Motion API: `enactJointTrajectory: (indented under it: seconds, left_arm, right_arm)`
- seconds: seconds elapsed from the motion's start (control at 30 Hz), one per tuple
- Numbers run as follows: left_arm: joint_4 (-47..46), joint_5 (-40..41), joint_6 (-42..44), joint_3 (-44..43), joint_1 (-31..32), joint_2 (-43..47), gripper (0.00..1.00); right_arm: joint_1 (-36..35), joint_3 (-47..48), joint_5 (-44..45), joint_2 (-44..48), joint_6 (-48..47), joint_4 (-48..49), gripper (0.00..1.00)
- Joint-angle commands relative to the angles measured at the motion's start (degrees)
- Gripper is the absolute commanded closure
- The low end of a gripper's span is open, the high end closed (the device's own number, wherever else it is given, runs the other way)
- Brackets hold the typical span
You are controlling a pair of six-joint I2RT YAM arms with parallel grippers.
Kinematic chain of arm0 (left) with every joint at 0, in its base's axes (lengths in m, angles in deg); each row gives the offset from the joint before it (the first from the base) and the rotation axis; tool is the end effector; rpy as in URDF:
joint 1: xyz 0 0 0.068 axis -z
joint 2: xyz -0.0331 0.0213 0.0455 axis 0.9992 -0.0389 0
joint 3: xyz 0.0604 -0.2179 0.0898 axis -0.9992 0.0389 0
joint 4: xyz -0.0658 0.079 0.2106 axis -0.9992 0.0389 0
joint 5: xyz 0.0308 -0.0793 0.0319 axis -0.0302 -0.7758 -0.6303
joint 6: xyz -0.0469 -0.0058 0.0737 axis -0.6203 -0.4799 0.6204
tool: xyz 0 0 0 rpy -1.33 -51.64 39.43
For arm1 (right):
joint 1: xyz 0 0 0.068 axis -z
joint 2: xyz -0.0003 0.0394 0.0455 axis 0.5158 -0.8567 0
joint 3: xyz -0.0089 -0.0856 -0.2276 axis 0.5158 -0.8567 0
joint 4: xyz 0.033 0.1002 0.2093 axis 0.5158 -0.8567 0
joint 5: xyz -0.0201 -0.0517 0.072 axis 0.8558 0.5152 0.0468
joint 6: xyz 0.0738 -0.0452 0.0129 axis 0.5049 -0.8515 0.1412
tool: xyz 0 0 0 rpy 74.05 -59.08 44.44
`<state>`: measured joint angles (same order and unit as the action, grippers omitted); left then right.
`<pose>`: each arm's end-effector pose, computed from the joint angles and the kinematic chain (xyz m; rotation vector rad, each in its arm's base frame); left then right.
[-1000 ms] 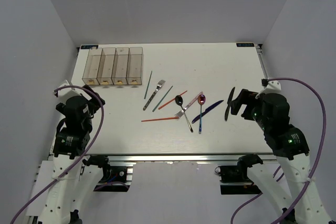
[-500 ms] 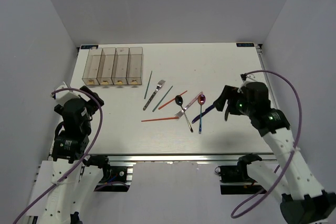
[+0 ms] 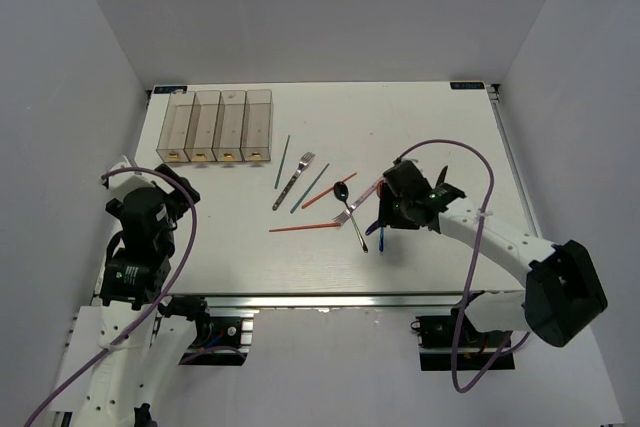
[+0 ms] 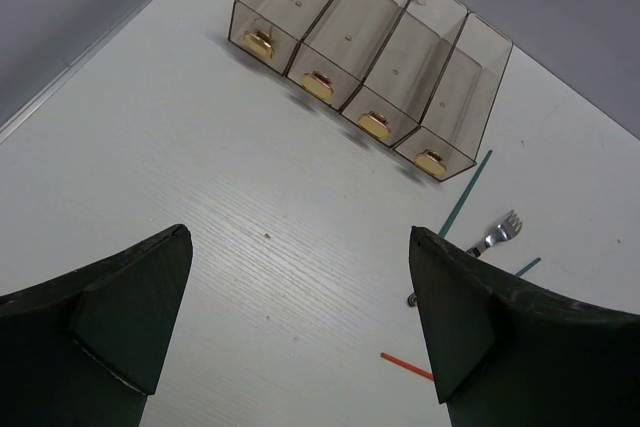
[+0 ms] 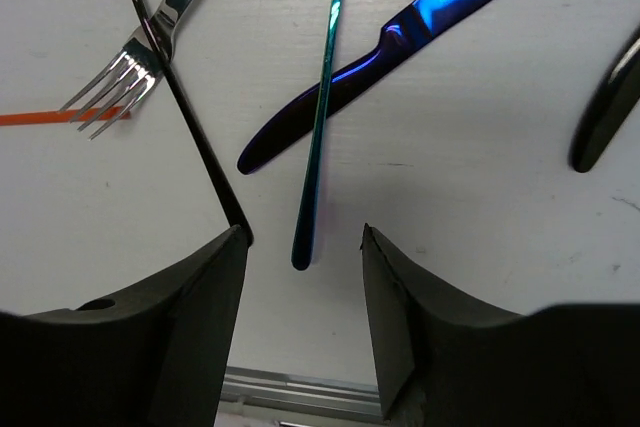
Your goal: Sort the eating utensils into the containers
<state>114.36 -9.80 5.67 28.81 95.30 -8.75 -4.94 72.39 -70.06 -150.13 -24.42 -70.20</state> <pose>0.1449 0.0166 0.2998 -0.6654 1.8049 0.0311 0.2185 0.1392 0.1798 0.0142 2.5207 0.2311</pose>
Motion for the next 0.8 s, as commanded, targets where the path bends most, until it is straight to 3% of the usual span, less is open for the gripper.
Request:
enactJointTrajectory:
  seconds: [0.0,0.13,0.57,0.67,0.7,0.77]
  left_arm:
    - [-1.25,-1.32,0.53,0.37,-0.41,-0.44,0.02]
    - [-1.16,-1.67,0.53,0.37,-0.41,-1.14,0.02]
    - [-1.43,-2.46,0.8,0.55,-0.41,-1.67,0.02]
    - [-1.34,-2.28,0.8,0.46,-0.41,-1.85,0.02]
    - [-1.43,-2.28,0.8,0.46,-0.41,-1.76,0.02]
    - [-1.34,-2.28,0.8,0.37,-0.41,-1.85,0.02]
  right_arm:
    - [-3.03,-1.05,4.88,-3.68,3.89,4.37,0.45]
    - [-4.53,-1.31,5.59,-8.87,4.6,6.04,0.46]
    - [-4.71,-3.86,7.17,-16.17,4.69,10.7,0.66]
    - [-4.71,-4.56,6.73,-16.87,4.95,11.49,0.75]
    - [-4.71,-4.65,6.99,-16.88,5.21,11.23,0.85]
    - [-4.79,-4.3,7.69,-16.18,5.65,10.53,0.9]
